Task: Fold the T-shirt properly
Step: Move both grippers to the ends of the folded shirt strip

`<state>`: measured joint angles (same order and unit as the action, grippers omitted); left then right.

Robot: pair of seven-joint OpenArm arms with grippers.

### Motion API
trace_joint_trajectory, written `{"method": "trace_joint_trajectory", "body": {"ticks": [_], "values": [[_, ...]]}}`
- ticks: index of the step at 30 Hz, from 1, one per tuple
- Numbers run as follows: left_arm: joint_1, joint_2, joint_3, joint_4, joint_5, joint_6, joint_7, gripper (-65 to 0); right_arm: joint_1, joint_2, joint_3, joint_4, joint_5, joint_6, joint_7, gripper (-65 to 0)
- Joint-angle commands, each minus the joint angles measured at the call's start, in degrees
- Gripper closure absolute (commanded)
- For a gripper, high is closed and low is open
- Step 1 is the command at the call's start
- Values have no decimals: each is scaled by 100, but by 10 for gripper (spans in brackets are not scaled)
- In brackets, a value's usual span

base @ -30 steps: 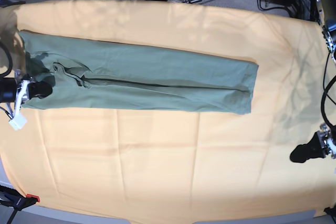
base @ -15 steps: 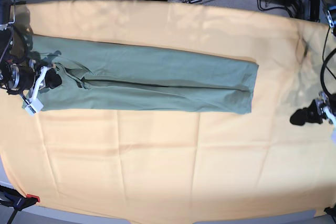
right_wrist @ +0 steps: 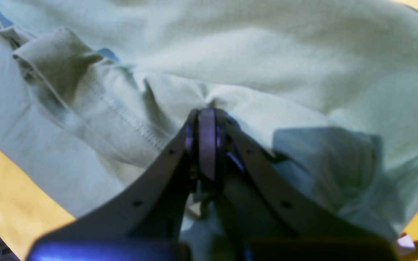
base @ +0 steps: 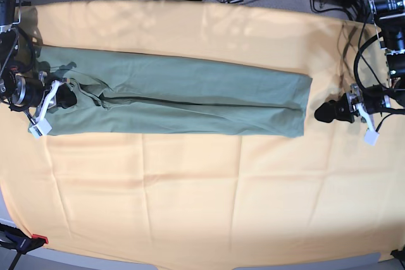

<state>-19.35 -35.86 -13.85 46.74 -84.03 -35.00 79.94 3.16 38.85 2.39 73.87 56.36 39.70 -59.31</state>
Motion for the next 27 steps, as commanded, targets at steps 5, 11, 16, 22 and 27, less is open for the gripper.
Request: {"method": "trace_joint_trajectory", "body": {"ticks": [5,11,16,22,27], "values": [[-116,-35,216,76,59,24,-87,-390,35,52,-4,24,-111,-24,-68,0],[-184,-11,1069,79,-90,35,-61,-390,35,52,-4,24,-114,-28,-70,0],[-308,76,1464,81,-97,33,4,-390,33,52,-4,24,-111,-33,-68,0],[-367,404,1502,83,-97,9,6,-390,33,52,-4,24,-114,-133,-68,0],[-365,706,1502,83,-97,9,6,-390,35,52,-4,24,-111,-133,-68,0]]}}
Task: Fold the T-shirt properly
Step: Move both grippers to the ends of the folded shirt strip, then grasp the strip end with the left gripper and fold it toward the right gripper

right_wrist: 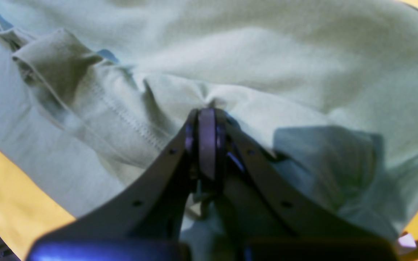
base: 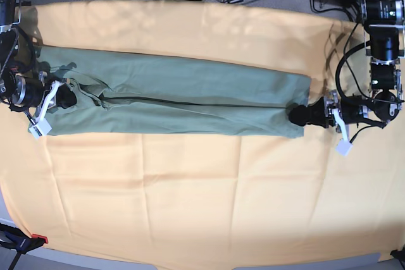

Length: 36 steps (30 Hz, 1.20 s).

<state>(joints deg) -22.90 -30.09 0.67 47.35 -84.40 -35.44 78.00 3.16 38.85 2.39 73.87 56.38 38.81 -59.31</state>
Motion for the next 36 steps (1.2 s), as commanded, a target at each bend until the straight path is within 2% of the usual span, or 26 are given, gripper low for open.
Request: {"method": "trace_joint_trajectory", "body": {"ticks": [1,4,7,10,13,20,26,36], "values": [[-11,184,52,22,-60,52,200,-390,35,52,-4,24,-114,-44,-68,0],[-15,269,107,22,-60,55,200,-378,35,52,-4,24,-114,-44,-68,0],[-48,260,271,33,-60,55,200,-305,35,52,-4,24,-116,-46,-68,0],[-164,260,374,33,-60,55,200,-192,35,52,-4,24,-116,-44,-68,0],[-376,195,372,33,-60,57,200,0,33,52,-4,24,-116,-46,-68,0],[-1029,-162,372,33,-60,79,200,0,35,52,-4,26,-105,-42,-68,0],[-1154,-413,372,33,-60,79,200,0,238,52,-4,39,-74,-44,-90,0],[-1119,-417,372,33,-60,210,200,0,400,50,-4,39,-83,-42,-87,0]]}}
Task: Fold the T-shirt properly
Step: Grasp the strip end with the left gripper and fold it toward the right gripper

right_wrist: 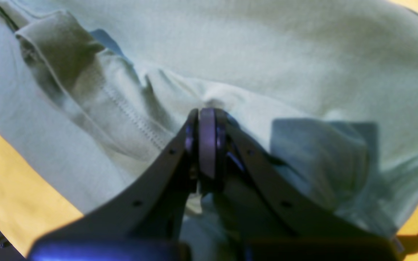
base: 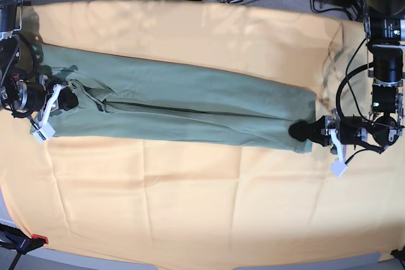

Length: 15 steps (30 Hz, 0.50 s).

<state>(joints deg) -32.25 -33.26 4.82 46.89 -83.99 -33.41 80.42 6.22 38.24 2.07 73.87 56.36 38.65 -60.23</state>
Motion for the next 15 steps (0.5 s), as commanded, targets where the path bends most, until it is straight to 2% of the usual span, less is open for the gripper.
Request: {"method": "trace_joint_trajectory", "body": {"ticks": [1,9,15], "values": [[-190,-76,-44,79,-101,20,-42,0,92,111,28,39,-96,-26,4,0],[-190,505,-44,138,-101,177,-42,0,94,111,26,39,-142,-28,7,0],[-186,973,-44,767,-101,275,-42,0,94,111,28,39,-286,-79,11,0]]}}
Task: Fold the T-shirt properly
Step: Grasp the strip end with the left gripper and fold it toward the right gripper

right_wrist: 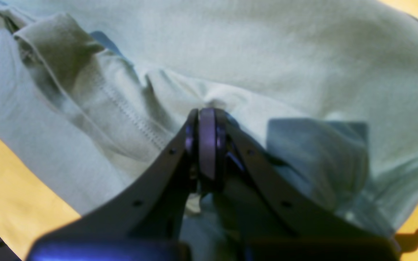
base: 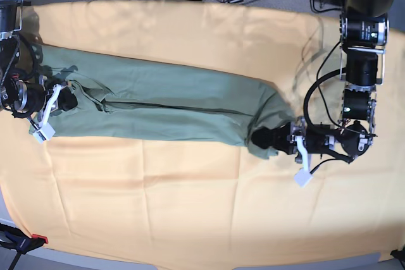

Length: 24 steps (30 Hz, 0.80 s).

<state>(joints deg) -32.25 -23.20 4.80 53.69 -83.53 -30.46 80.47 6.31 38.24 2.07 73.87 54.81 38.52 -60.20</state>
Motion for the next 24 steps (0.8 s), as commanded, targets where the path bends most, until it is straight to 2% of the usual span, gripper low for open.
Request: {"method": "trace_joint_trajectory", "body": {"ticks": [1,6,12,14,16,21,22,24], "values": [[-173,48,-42,234,-147,-17,-47,0,83,111,26,39,-131,-61,9,0],[-50,518,-42,824,-147,-42,-47,0,83,111,28,39,-131,-63,4,0],[63,1169,-42,881,-147,-544,-47,0,83,111,26,39,-131,-109,2,0],[120,1357,-42,881,-147,-603,-47,0,85,111,26,39,-127,-105,4,0],[201,1504,-42,881,-147,-612,-47,0,83,111,26,39,-129,-103,2,0],[393,1690,-42,881,-147,-929,-47,0,83,111,26,39,-129,-103,-11,0],[444,1705,-42,881,-147,-942,-47,-19,83,111,26,39,-127,-103,-46,0],[516,1746,-39,881,-147,-922,-47,-161,85,111,26,39,-125,-101,-101,0]]}}
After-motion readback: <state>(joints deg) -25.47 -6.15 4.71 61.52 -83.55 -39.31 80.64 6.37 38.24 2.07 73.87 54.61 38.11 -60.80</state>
